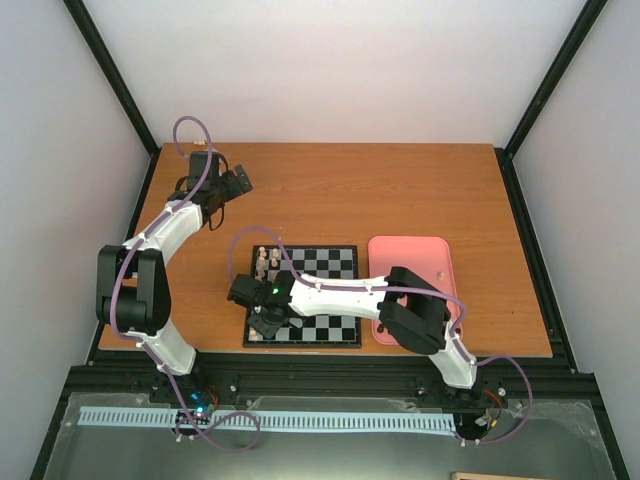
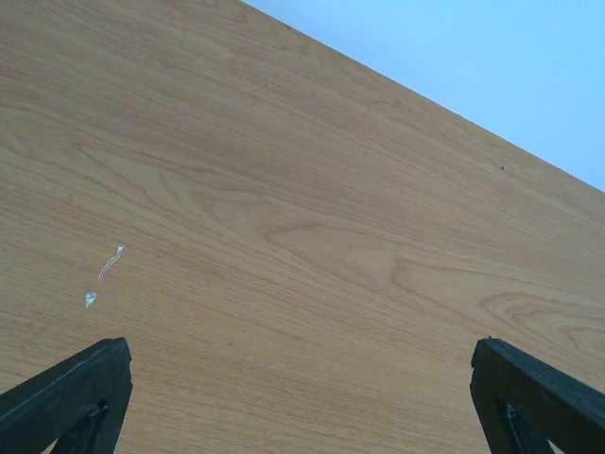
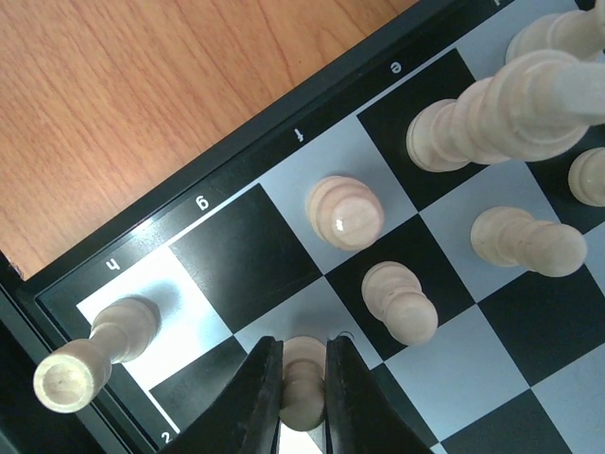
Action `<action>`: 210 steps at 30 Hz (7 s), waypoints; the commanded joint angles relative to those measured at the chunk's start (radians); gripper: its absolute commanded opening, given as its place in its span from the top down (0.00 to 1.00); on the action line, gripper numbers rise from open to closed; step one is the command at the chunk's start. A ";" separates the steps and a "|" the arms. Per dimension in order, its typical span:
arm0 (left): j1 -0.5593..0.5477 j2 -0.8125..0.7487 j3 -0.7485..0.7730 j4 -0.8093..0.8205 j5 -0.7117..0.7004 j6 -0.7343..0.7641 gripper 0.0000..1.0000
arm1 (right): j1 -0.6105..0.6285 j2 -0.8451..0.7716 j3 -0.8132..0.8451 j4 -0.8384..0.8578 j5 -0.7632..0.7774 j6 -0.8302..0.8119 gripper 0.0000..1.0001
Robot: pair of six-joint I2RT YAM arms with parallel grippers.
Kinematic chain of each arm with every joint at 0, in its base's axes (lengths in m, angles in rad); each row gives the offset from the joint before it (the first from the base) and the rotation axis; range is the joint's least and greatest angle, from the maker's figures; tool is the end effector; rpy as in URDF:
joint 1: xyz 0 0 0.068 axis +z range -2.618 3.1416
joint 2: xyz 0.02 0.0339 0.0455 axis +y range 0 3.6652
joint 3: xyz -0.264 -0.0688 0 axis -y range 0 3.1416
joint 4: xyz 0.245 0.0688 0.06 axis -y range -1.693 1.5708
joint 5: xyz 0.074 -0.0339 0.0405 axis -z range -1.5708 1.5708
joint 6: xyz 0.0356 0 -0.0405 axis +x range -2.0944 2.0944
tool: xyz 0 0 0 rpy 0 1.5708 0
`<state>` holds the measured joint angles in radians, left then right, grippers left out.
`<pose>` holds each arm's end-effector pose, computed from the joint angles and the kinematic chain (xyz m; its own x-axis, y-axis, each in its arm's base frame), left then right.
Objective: Set up the chess pieces on the board
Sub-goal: Place the chess piece on the chessboard, then pick up the chess piece from the storage box, then place the chess piece on the chessboard.
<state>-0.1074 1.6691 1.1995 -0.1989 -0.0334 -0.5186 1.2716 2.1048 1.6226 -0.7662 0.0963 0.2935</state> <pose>0.3755 -0.0393 0.2509 -0.5754 -0.4362 -0.6918 -0.2350 0.8984 -0.3710 0.1312 0.4136 0.1765 -0.5402 -0.7743 -0.3297 -0.8210 0.5709 0.0044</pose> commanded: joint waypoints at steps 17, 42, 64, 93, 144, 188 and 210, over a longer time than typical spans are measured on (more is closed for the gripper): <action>-0.003 0.006 0.038 0.000 -0.002 0.018 0.00 | 0.003 -0.085 -0.047 0.046 -0.004 -0.025 0.60; -0.006 0.011 0.044 0.001 0.012 0.017 0.00 | -0.699 -0.754 -0.794 0.100 0.234 0.182 0.49; -0.011 0.034 0.054 0.000 0.006 0.020 0.00 | -1.092 -0.693 -0.891 0.254 0.174 0.091 0.54; -0.012 0.034 0.056 -0.004 0.002 0.019 0.00 | -0.982 -0.781 -0.821 0.201 0.084 0.069 0.97; -0.019 0.022 0.054 -0.008 -0.005 0.024 0.00 | 0.077 -0.067 -0.031 -0.037 0.010 0.041 0.97; -0.019 0.025 0.054 -0.008 -0.005 0.025 0.00 | 0.073 -0.035 -0.034 -0.016 -0.015 0.031 0.84; -0.019 0.024 0.056 -0.010 -0.006 0.028 0.00 | 0.078 -0.262 -0.138 -0.023 0.074 0.048 0.53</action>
<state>-0.1200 1.7012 1.2186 -0.2028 -0.0338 -0.5125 1.3426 1.9526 1.5169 -0.7818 0.1055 0.3336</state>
